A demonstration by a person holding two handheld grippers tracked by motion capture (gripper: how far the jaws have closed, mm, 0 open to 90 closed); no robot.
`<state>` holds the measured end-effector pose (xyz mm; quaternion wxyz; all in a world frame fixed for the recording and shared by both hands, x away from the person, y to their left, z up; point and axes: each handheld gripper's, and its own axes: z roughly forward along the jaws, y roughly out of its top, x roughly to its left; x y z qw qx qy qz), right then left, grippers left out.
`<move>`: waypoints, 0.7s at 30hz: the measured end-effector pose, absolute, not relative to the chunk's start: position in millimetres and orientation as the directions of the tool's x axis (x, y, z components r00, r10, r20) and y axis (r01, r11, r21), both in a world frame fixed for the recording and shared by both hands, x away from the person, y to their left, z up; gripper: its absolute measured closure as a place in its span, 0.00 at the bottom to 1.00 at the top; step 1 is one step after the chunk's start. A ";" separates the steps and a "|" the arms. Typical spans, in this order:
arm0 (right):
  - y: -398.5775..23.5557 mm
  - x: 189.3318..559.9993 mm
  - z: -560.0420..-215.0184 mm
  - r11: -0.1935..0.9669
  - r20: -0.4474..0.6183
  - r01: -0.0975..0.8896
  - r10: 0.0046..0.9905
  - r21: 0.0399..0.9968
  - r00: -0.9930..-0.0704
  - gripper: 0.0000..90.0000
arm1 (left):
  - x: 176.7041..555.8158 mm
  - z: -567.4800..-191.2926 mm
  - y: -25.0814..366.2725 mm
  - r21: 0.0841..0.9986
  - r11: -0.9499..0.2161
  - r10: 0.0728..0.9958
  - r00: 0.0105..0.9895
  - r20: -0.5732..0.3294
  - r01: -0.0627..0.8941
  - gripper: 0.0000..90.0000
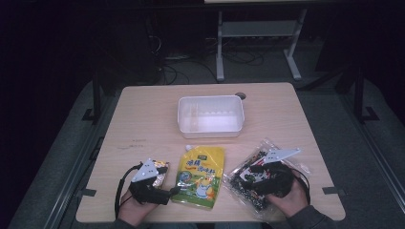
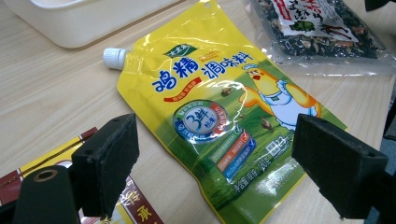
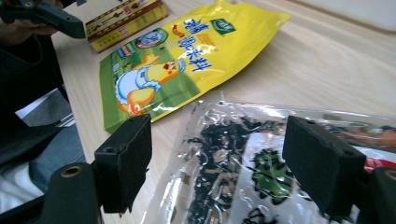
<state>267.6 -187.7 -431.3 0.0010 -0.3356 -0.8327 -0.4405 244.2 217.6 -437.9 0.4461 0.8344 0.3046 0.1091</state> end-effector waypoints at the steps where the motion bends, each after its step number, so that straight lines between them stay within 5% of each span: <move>1: -189.0 268.2 -430.2 0.387 0.295 0.560 0.562 0.732 -0.773 0.26 | 244.3 -437.9 217.7 0.811 -0.418 0.605 0.791 -0.089 0.411 0.16; 21: -229.3 276.3 -413.3 0.324 0.285 0.604 0.659 0.729 -0.697 0.26 | 244.1 -438.1 217.0 0.808 -0.419 0.607 0.790 -0.089 0.413 0.16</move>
